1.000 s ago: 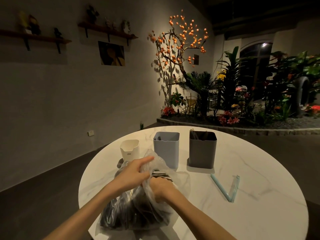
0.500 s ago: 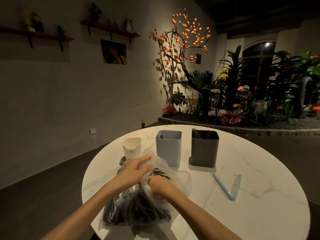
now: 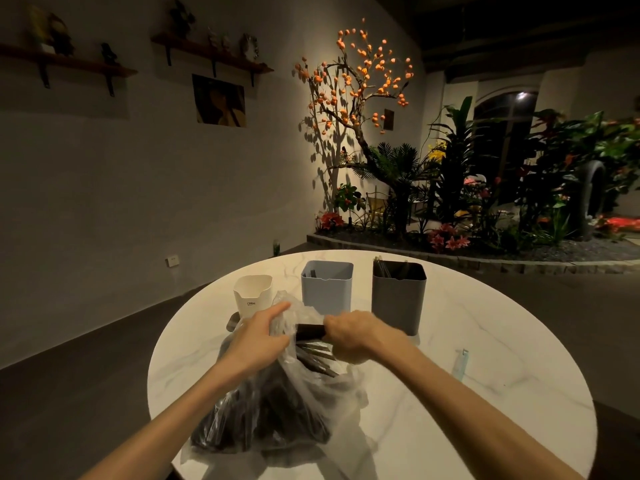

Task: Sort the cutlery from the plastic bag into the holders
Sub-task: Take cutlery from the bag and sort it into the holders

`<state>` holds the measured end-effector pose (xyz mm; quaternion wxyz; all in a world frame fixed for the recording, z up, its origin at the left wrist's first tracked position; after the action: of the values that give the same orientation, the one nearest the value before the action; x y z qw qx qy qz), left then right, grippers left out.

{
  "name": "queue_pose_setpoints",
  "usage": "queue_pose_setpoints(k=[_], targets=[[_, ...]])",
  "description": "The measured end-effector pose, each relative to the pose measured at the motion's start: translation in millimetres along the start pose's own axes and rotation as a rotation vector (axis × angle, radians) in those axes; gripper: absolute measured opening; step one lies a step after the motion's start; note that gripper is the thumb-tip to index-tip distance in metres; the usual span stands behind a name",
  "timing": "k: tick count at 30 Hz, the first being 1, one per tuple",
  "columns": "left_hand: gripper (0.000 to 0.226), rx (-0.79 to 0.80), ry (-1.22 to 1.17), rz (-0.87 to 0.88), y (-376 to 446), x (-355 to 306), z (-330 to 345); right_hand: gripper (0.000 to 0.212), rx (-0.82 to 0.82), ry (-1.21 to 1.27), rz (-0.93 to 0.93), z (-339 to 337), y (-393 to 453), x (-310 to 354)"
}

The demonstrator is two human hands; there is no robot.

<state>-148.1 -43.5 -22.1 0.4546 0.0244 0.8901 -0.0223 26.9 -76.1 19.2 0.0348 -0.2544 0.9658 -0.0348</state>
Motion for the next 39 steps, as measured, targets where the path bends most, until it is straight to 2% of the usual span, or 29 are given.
queue_pose_setpoints(k=[7, 12, 17, 20, 21, 23, 25, 27, 33, 35, 39], targets=[[0.056, 0.030, -0.116, -0.086, 8, -10, 20, 0.018, 0.090, 0.395, 0.065, -16, -74, -64], [0.045, 0.047, -0.225, -0.134, 17, -13, 39, 0.013, -0.027, 0.754, 0.143, -16, -113, -95], [0.017, 0.329, -0.210, -0.054, 6, -33, 72, 0.019, -0.186, 1.025, 0.115, 2, -105, -105], [0.021, 0.706, -0.175, -0.059, -2, -45, 89, 0.020, -0.266, 1.199, 0.083, 18, -92, -104], [0.025, 0.770, -0.212, -0.072, 0, -47, 91, 0.022, -0.289, 1.252, 0.075, 24, -86, -103], [0.037, 0.716, -0.364, -0.099, 13, -51, 91, 0.027, -0.329, 1.347, 0.072, 38, -74, -102], [0.066, 0.588, -0.511, -0.110, 32, -53, 90, 0.023, -0.364, 1.428, 0.066, 53, -60, -98], [0.076, 0.606, -0.679, -0.144, 42, -56, 96, 0.019, -0.394, 1.477, 0.063, 66, -47, -91], [0.033, 0.704, -1.050, -0.373, 69, -53, 144, 0.023, -0.430, 1.437, 0.152, 102, -6, -90], [0.016, 0.702, -1.173, -0.422, 78, -48, 155, 0.024, -0.453, 1.517, 0.178, 110, 0, -97], [0.015, 0.677, -1.304, -0.413, 90, -44, 161, 0.024, -0.479, 1.510, 0.189, 114, 5, -115]])
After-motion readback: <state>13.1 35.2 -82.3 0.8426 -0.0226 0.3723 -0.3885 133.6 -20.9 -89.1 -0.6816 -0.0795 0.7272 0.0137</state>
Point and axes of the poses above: each hand's wrist, its own y-axis towards the middle knuckle, its own z-axis out of the palm, x = y × z, the point moved 4 cm from there along y, towards the middle knuckle, and after that the axes turned 13 degrees about -z, right-handed, at the moved point
